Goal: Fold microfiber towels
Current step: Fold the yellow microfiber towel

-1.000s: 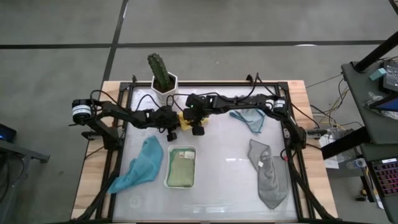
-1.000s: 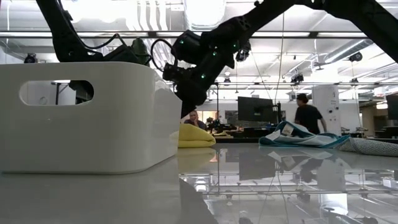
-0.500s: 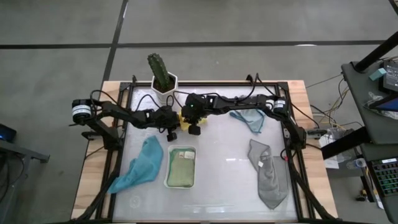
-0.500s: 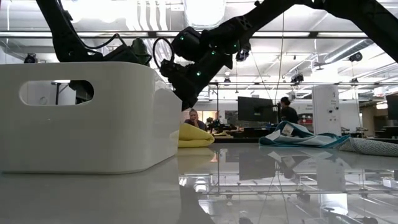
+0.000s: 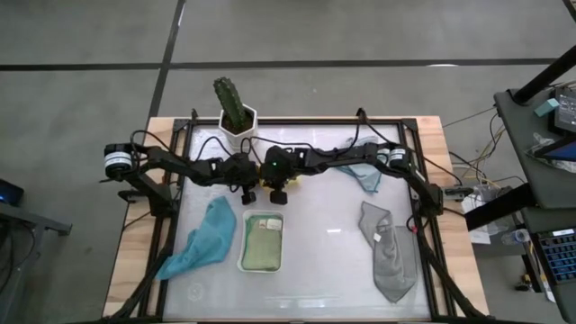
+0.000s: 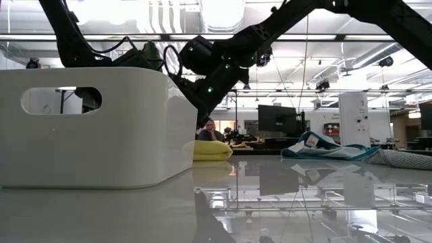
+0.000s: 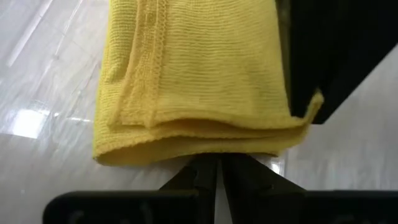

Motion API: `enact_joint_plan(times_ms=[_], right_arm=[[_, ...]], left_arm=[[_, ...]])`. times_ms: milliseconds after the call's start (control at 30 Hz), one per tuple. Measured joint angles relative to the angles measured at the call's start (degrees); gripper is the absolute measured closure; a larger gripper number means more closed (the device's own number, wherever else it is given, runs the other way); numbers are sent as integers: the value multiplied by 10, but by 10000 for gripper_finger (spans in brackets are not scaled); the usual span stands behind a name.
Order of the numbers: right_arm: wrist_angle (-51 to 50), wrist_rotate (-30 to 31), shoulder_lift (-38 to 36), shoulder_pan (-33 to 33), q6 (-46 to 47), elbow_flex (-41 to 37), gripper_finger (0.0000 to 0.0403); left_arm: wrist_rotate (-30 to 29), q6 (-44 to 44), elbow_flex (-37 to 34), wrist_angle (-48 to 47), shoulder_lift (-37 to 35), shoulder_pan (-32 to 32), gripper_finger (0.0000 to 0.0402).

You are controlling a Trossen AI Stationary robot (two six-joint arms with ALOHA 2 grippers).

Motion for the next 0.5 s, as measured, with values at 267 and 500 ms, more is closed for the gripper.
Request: enact_joint_plan(times_ms=[267,500], right_arm=[[2,-6,0,0,11,0,336],[-11,-6,-21,0,-10,-1,270]], left_arm=[[0,0,-1,-49,-38,0,393],[-1,0,-1,-76,-97,0,393]])
